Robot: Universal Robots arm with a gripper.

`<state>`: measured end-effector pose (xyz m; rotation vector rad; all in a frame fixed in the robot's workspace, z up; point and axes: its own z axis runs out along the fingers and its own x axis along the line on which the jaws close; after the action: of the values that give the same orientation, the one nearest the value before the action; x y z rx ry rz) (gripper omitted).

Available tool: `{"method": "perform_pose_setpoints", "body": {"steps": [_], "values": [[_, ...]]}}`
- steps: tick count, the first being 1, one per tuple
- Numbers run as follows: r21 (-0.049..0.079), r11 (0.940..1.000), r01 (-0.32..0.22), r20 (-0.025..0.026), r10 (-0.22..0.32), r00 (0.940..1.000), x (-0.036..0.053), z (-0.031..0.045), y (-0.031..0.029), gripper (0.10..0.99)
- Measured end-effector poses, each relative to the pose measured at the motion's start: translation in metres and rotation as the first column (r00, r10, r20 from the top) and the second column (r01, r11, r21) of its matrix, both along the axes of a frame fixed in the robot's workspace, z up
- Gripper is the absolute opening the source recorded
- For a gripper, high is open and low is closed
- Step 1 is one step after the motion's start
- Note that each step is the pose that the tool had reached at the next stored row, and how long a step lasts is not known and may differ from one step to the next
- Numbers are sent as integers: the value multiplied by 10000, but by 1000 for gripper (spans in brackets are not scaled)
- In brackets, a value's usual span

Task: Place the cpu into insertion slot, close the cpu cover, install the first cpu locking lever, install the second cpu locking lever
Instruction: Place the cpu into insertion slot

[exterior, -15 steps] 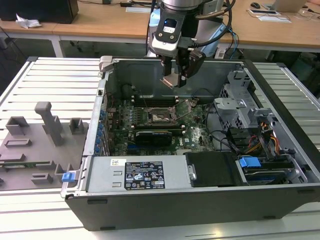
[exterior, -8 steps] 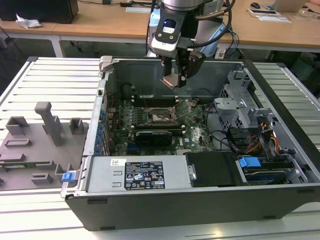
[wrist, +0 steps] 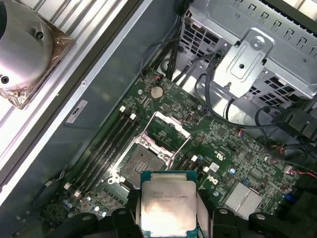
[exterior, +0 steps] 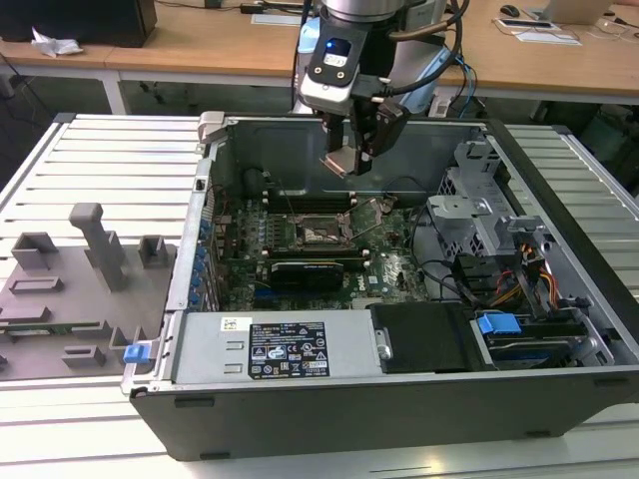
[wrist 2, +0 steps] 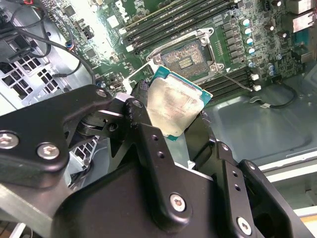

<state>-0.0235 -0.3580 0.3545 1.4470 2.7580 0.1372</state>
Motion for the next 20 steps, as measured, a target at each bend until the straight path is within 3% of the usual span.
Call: {"method": "perform_pose_setpoints", "body": {"steps": [20], "values": [[0, 9995, 331, -5, -331, 9995, 0, -27, 0, 537]]}}
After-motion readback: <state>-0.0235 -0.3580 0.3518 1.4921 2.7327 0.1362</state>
